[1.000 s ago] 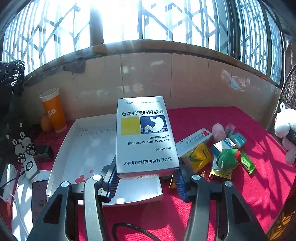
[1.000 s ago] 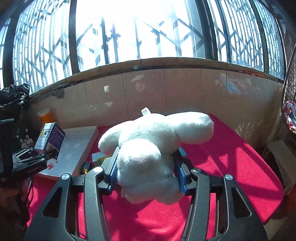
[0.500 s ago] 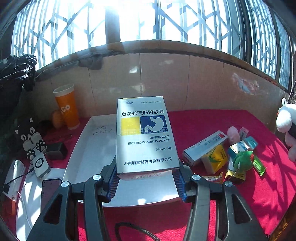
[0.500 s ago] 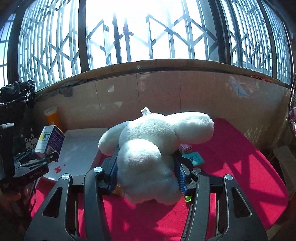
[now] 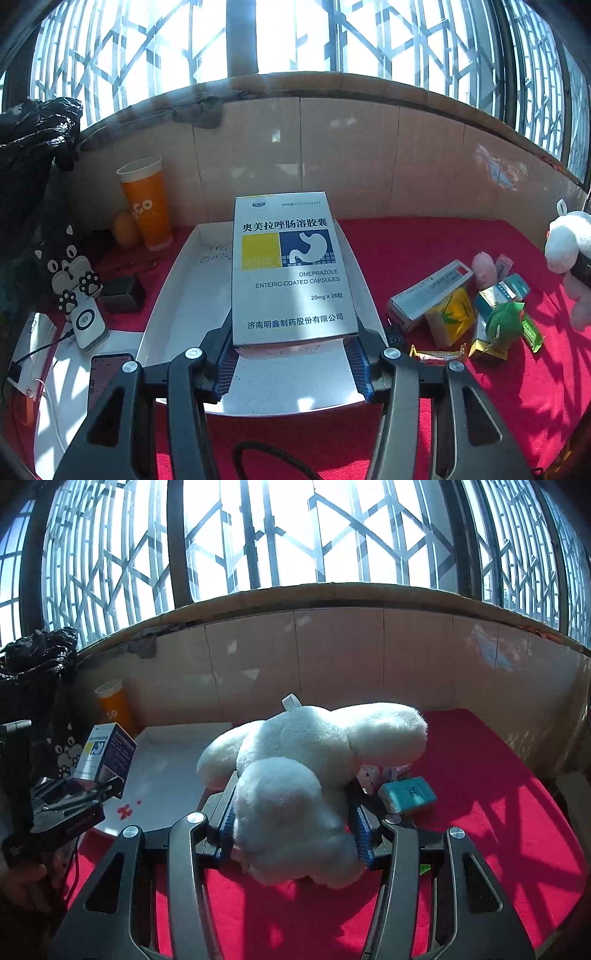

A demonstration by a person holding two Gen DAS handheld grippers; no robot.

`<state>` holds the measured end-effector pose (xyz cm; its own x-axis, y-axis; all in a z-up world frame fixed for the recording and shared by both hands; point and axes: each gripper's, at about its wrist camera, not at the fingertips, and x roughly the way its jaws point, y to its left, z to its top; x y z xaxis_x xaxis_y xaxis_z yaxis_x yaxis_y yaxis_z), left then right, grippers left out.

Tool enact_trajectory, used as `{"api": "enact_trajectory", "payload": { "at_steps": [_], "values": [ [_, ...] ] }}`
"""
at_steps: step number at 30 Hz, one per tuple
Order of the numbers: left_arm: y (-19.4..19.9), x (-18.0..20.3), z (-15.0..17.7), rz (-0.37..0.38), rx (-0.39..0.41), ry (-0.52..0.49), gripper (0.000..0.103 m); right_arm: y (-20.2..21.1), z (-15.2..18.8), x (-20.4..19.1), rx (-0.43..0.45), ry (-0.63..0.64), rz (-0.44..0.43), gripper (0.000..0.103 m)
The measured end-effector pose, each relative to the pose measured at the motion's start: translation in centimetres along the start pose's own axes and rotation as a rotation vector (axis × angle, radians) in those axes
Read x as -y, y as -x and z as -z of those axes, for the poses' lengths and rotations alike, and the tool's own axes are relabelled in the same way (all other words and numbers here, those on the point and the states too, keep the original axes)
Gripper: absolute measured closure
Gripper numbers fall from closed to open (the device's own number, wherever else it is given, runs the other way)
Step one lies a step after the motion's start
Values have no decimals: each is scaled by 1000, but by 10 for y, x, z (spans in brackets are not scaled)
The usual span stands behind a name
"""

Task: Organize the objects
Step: 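Carry the box with left tool while right tool carries the bunny to the white tray, then open left tool to drop the box in the tray while right tool releases the bunny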

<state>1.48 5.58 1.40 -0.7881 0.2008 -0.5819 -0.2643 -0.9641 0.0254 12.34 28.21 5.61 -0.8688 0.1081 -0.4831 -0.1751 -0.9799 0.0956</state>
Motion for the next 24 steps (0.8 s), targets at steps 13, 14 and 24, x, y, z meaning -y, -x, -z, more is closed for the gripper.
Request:
{"api": "enact_trajectory", "payload": {
  "at_steps": [13,14,24],
  "values": [
    [-20,-50,-21,-119,0,15,51,-57,-17,-68,-85,20,-130,52],
    [-22,-52,-23,-122,-1,16,51,-61,-19,-72,-89,20,-139,52],
    [-73,-74,-41,-98,-107,75,51,-123,-28,-116,-184,16,-178,52]
  ]
}}
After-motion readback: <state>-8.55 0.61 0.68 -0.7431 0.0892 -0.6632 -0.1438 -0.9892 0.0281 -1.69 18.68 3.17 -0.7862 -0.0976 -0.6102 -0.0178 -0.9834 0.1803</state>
